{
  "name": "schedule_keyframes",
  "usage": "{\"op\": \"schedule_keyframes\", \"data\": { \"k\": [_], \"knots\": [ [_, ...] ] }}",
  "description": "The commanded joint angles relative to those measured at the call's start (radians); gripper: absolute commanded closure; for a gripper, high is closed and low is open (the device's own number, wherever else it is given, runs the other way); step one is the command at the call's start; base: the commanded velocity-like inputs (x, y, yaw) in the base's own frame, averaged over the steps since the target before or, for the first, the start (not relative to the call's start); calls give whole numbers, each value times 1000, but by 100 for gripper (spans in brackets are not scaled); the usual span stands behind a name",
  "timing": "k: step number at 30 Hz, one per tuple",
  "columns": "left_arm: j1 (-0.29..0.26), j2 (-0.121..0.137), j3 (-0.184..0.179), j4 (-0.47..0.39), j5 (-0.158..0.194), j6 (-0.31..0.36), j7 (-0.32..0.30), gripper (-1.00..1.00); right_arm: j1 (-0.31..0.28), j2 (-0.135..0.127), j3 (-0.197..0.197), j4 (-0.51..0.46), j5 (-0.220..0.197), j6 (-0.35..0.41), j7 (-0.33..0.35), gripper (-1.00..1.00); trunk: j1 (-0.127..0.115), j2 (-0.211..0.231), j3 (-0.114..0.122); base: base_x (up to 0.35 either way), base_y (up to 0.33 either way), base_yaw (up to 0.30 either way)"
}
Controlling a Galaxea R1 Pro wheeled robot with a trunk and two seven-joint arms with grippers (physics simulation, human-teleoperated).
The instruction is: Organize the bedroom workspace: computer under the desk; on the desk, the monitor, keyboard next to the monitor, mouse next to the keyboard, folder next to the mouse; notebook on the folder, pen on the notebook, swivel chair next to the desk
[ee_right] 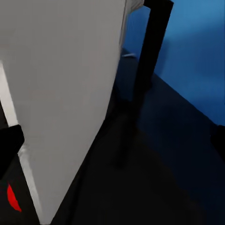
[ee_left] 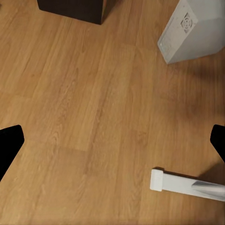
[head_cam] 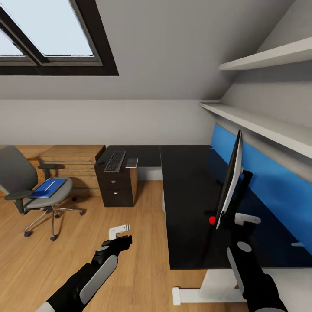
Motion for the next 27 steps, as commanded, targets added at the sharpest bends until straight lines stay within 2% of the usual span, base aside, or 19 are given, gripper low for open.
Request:
{"op": "schedule_keyframes", "data": {
  "k": [1,2,7,22,27],
  "knots": [
    [-1,1,-3,-2,5,2,8,-100,-1,0,-2,-7,10,11,32,-100,1,-2,-2,0,0,0],
    [-1,2,-2,-2,4,2,7,-100,2,-1,-2,-33,9,14,102,-100,1,-2,-2,0,0,0],
    [-1,2,-2,-2,3,2,6,-100,7,-1,-4,-45,9,12,129,-100,1,-2,-2,0,0,0],
    [-1,2,-3,-2,2,1,6,-100,8,-2,-9,-47,11,10,126,-100,1,-2,-2,101,55,0],
    [-2,0,-3,-2,3,2,6,-100,8,-1,-50,-47,11,10,88,-100,1,-2,-2,32,1,0]
  ]
}}
